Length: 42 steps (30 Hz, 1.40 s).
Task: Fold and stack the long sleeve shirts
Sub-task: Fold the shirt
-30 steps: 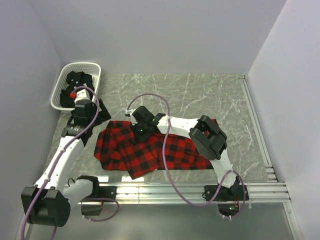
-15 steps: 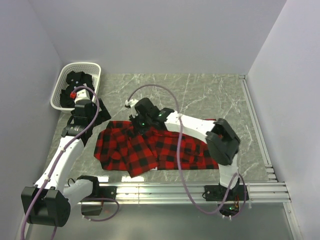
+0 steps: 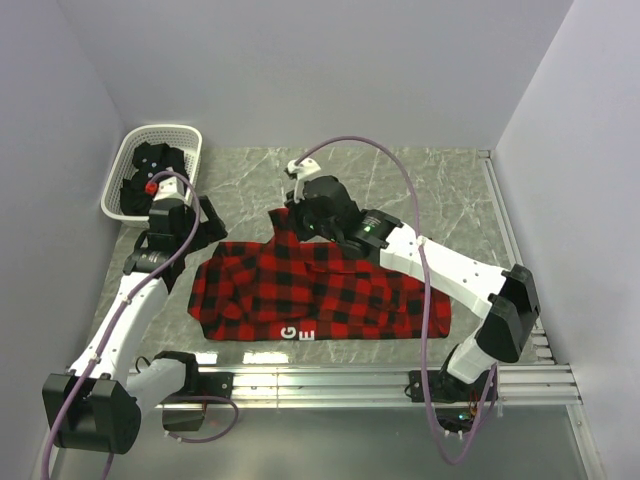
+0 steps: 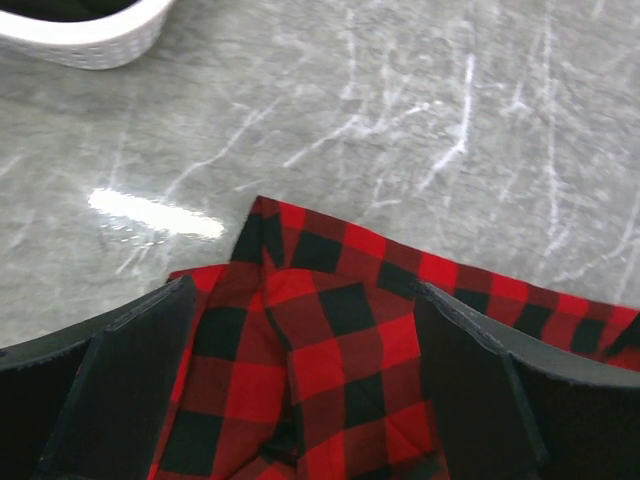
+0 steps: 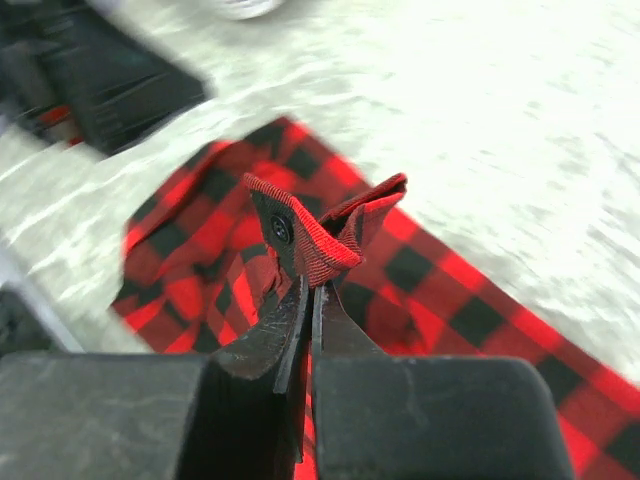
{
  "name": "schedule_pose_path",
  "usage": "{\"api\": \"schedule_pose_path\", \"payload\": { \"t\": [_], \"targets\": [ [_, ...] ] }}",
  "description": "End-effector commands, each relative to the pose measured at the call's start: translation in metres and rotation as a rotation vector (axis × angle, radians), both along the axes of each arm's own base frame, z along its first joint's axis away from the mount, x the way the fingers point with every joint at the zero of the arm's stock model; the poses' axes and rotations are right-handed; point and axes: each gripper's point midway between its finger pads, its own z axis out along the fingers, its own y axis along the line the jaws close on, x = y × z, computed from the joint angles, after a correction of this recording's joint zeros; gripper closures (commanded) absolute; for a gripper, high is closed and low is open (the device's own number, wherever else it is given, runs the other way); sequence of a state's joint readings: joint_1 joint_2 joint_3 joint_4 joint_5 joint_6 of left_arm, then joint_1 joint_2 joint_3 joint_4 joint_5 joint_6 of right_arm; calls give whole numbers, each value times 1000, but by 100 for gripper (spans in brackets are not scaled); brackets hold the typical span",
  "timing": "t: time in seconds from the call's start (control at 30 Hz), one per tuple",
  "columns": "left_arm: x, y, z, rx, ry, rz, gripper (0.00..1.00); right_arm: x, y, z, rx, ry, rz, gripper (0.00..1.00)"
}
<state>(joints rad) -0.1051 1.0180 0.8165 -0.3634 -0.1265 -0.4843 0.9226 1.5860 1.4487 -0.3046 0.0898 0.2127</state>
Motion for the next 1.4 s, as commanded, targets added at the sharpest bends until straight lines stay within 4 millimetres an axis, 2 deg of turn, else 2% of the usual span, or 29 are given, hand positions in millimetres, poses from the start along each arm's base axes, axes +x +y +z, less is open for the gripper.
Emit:
{"api": "schedule_pose_path", "payload": {
  "t": [0.0,0.1,0.23,0.4,0.53,0.63,0.83,0.93,0.97,1.0,1.13,1.2,1.23,1.3,1.33,1.37],
  "targets": [
    [4,-15,9,-27,-52,-90,4,27,-40,4,-1,-20,-267,100],
    [3,-21,5,-36,-39,-120,4,36,-65,-6,2,28,-403,100],
    [3,-27,0,-52,-18,-152,4,35,-94,-14,16,60,-548,100],
    [3,-31,-4,-62,0,-169,3,30,-137,-46,-63,109,-728,100],
    [3,-32,-7,-65,8,-176,3,21,-164,-72,-92,149,-840,100],
    [3,-33,-8,-67,14,-183,3,15,-180,-84,-113,153,-902,100],
    [4,-36,-13,-77,36,-194,3,12,-203,-94,-134,114,-966,100],
    [3,-37,-14,-79,38,-198,3,16,-211,-97,-99,100,-973,100],
    [3,-37,-12,-78,31,-199,3,20,-208,-95,-54,106,-961,100],
    [3,-37,-12,-79,30,-201,3,22,-210,-89,-31,91,-948,100],
    [3,-39,-9,-83,18,-213,3,26,-216,-86,89,82,-937,100],
    [3,-39,-9,-85,15,-216,3,31,-216,-75,200,62,-929,100],
    [3,-39,-9,-84,15,-215,3,27,-221,-90,201,75,-932,100],
    [3,-40,-9,-86,17,-218,3,30,-224,-94,276,88,-950,100],
    [3,-40,-9,-88,17,-221,3,29,-233,-110,275,122,-969,100],
    [3,-40,-10,-89,20,-220,3,30,-236,-115,293,131,-979,100]
  ]
}}
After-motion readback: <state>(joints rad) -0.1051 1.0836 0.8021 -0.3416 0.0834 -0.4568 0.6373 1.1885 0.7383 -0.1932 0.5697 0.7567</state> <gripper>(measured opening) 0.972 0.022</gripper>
